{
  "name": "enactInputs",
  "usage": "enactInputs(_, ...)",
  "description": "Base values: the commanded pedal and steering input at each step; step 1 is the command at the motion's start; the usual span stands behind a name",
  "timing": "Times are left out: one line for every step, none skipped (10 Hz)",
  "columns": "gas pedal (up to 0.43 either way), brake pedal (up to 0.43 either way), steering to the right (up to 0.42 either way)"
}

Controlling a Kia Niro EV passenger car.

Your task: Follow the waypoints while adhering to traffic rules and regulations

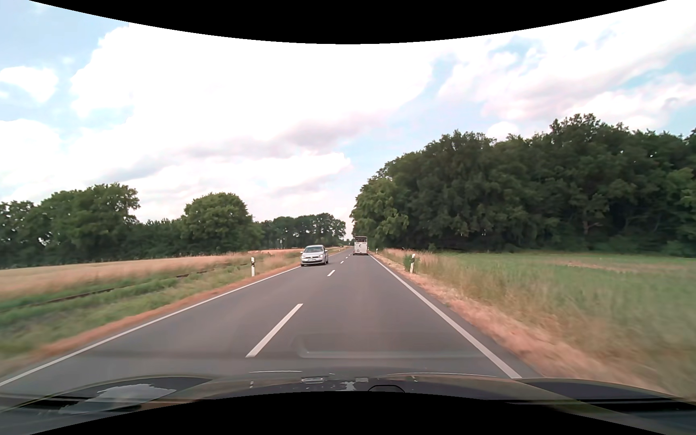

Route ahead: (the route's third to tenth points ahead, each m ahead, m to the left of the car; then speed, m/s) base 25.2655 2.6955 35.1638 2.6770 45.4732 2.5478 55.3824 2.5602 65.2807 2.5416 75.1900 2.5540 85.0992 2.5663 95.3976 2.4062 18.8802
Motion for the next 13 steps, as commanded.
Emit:
enactInputs(0.189,0.000,0.000)
enactInputs(0.189,0.000,0.000)
enactInputs(0.189,0.000,0.000)
enactInputs(0.189,0.000,0.000)
enactInputs(0.189,0.000,0.000)
enactInputs(0.189,0.000,0.000)
enactInputs(0.189,0.000,0.000)
enactInputs(0.197,0.000,0.000)
enactInputs(0.197,0.000,0.000)
enactInputs(0.197,0.000,0.000)
enactInputs(0.197,0.000,0.000)
enactInputs(0.197,0.000,0.000)
enactInputs(0.197,0.000,-0.001)
